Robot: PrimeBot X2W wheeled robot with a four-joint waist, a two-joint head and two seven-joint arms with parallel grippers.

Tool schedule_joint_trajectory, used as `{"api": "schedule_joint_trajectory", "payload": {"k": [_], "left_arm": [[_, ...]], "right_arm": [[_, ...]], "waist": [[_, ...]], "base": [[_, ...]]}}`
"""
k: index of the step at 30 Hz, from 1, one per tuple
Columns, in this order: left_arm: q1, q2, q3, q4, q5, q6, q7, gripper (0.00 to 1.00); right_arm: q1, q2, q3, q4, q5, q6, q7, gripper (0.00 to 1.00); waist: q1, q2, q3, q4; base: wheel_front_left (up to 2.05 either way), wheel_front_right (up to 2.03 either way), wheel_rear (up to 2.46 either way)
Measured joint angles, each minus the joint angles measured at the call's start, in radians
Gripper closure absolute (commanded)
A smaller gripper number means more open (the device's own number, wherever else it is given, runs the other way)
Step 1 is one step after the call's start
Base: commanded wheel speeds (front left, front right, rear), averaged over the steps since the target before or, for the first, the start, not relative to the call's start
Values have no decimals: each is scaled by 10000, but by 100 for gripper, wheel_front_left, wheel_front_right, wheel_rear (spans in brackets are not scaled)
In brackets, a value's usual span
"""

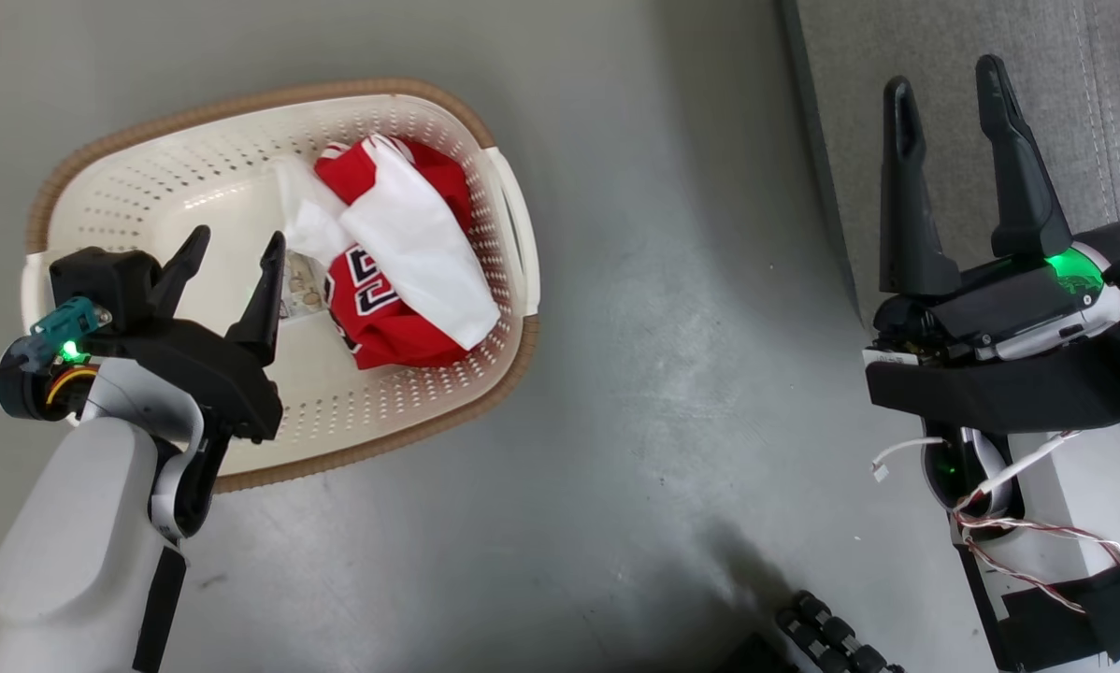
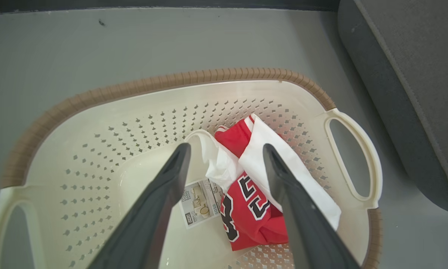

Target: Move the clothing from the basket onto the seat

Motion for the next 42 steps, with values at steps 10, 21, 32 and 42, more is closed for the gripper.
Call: {"api": "schedule_joint_trajectory", "payload": {"k": [10,21,32,42], "left_arm": [[-622,35,-86,1218,-345,-88,934,0],[-1290,77,40,2357,-642,-161,1893,0],[-1879,-36,-102,3181,-773,-165,2704,0],[-2452,-90,-88,3712,-876,-174,3187,0]], "right_arm": [[-207,173,236,-173,-4,84,0,0],[-291,261,382,-422,-4,86,0,0],[-418,311,497,-491,-4,86,0,0],[-418,320,589,-527,-2,86,0,0]], "waist": [[-1,-1,629,-665],[-1,-1,1225,-1303],[-1,-1,1581,-1744],[-2,-1,1707,-1901]], "base": [[0,0,0],[0,0,0],[0,0,0],[0,0,0]]}}
